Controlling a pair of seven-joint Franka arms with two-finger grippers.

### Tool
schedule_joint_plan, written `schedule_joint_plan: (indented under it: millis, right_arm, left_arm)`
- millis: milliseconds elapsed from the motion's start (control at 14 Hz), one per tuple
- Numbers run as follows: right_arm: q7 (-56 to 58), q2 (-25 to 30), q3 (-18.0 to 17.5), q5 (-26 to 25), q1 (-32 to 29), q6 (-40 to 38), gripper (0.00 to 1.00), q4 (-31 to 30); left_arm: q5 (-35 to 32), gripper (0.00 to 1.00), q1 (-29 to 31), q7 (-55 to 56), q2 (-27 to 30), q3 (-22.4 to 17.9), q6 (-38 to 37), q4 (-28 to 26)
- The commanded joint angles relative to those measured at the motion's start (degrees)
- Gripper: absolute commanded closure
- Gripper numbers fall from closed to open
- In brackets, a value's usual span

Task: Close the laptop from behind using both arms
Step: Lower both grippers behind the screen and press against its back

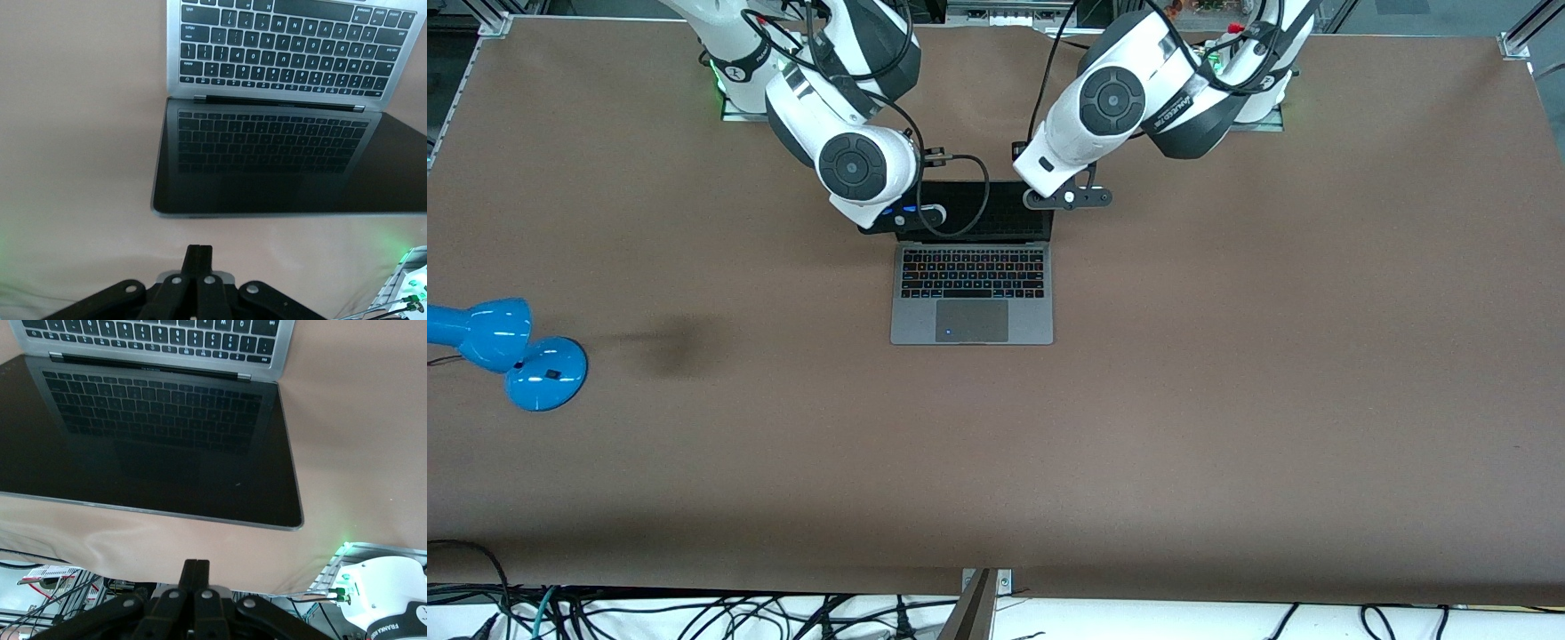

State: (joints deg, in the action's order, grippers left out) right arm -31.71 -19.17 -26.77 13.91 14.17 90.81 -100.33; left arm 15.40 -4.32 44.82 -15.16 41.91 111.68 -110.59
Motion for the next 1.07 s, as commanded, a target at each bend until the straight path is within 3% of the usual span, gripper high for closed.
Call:
schedule_joint_plan:
  millis: [0,571,1000]
  right_arm:
    - [-0.20,-0.95,-0.56,1.03,-0.37,-0.37,1.00,-0.39]
    - [-0.02,-2.18,-0.48,0.68,-0.11,2.43,1.00,-0.66]
    - [0.94,-2.18,-0.21,-3.17,-0.46,4.90,1.00,-0.39]
  left_arm:
    - [-2.91,1.00,-0.07,0.89,-2.23,0.19,1.96,0.64]
    - [-5.02,1.00,-0.16,0.89,-4.35,-0.25,4.07,1.69]
    - [-7.40,1.00,-0.07,0.97,-7.25,-0.87,4.51,4.15]
